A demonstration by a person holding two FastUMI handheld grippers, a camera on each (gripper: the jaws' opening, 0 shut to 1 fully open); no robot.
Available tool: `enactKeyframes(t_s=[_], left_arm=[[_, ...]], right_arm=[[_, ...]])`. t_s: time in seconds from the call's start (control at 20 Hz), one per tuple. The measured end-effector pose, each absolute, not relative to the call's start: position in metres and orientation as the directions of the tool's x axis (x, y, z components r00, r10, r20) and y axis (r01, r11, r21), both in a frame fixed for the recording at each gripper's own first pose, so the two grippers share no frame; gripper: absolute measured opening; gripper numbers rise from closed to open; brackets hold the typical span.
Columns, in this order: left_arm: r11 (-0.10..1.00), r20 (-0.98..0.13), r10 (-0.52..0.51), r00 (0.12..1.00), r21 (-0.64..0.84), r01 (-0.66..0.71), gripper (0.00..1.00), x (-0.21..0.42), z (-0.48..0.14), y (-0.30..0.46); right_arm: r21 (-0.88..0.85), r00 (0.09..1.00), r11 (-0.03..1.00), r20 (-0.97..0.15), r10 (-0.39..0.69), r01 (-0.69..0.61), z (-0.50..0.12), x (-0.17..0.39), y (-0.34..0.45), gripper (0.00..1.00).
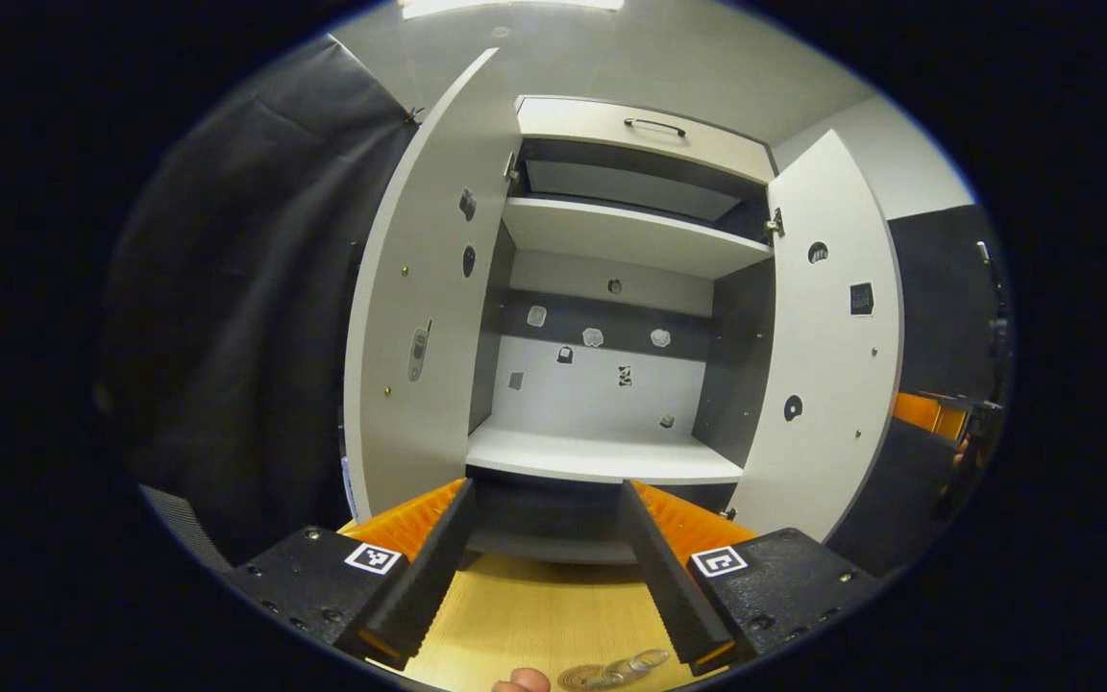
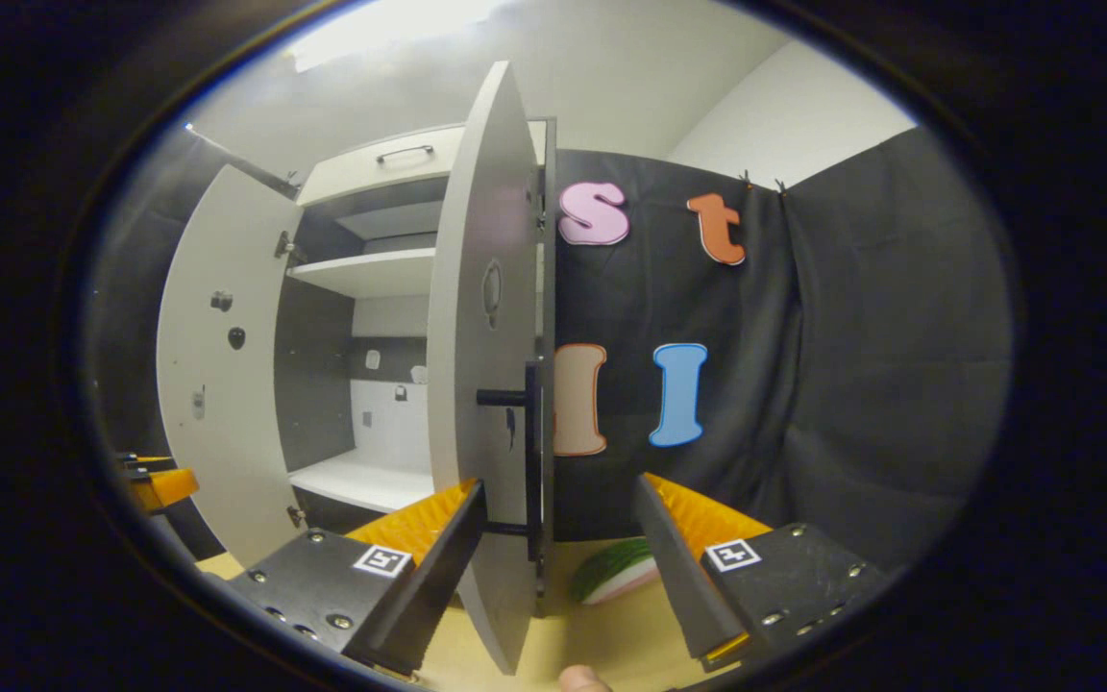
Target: Grasp the bottle in the cabinet with the left hand and place it on the coaster, then close the right door with the right hand and the left door with the left hand.
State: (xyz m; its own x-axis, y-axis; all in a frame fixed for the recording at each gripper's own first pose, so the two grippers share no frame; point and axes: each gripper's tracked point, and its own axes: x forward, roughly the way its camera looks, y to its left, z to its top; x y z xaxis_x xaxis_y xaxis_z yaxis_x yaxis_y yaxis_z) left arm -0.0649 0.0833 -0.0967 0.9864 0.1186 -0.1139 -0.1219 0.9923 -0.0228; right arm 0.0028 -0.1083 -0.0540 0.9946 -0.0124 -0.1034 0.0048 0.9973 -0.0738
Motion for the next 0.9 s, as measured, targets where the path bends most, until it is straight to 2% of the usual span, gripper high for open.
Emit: enactKeyframes(t_s=[0.9], left_arm=[[0.966,-0.097,0.258,0.961,0.022,-0.257,0.94,-0.091,-0.089,0.165]], right_arm=[[-0.057,0.97,0.977,-0.148,0.194,-0.204,-0.072,0.035,0.017,0.95]])
